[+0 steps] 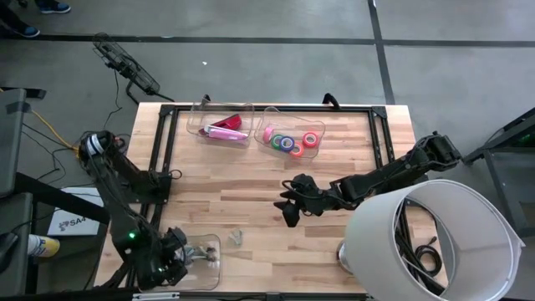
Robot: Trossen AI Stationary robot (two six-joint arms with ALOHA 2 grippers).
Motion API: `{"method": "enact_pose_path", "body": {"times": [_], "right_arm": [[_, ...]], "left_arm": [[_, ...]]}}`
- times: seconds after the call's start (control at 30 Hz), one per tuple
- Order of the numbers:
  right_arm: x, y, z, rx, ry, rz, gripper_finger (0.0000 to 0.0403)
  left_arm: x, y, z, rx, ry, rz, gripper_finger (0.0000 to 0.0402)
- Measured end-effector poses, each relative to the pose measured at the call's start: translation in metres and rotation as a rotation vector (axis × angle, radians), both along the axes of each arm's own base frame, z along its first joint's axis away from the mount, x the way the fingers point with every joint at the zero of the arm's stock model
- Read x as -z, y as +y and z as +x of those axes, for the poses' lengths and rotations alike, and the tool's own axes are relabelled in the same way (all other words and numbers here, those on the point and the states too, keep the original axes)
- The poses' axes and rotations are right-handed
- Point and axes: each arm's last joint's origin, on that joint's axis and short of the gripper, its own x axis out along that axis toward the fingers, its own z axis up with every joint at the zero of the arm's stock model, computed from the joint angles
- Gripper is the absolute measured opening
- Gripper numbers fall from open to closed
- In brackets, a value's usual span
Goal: Pick and place Stapler, Stapler remover, tape
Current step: Put the gray stapler remover into the bottom transparent bin
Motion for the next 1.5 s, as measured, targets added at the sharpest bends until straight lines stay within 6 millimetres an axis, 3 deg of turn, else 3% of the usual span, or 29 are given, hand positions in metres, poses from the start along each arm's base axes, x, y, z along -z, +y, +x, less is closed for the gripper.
{"method": "enact_pose_path", "body": {"times": [0.2,0.33,0.53,0.67,0.77,1.0,1.17,1.5], "right_arm": [[0.000,0.000,0.000,0.000,0.005,0.002,0.0216],[0.000,0.000,0.000,0.004,0.005,0.008,0.0216],[0.001,0.000,0.000,-0.002,0.006,0.000,0.0216],[0.001,0.000,0.000,-0.042,0.016,-0.019,0.0216],[0.001,0.002,-0.001,-0.083,0.028,-0.013,0.0216],[0.003,0.002,-0.002,-0.106,0.052,0.024,0.0216],[0.005,0.002,-0.003,-0.083,0.067,0.059,0.0216],[0.009,0.002,-0.005,-0.123,0.128,0.081,0.0216]], "left_arm": [[-0.045,0.022,-0.005,-0.056,-0.153,0.085,0.0264],[-0.068,0.043,0.002,-0.118,-0.214,0.133,0.0264],[-0.080,0.069,0.031,0.078,-0.283,0.240,0.0264],[-0.078,0.089,0.053,0.291,-0.291,0.337,0.0264],[-0.076,0.107,0.069,0.317,-0.259,0.347,0.0264],[-0.061,0.154,0.115,-0.050,-0.129,0.222,0.0264],[-0.046,0.169,0.146,-0.219,-0.109,0.102,0.0264],[-0.001,0.186,0.182,-0.334,0.092,-0.022,0.0264]]}}
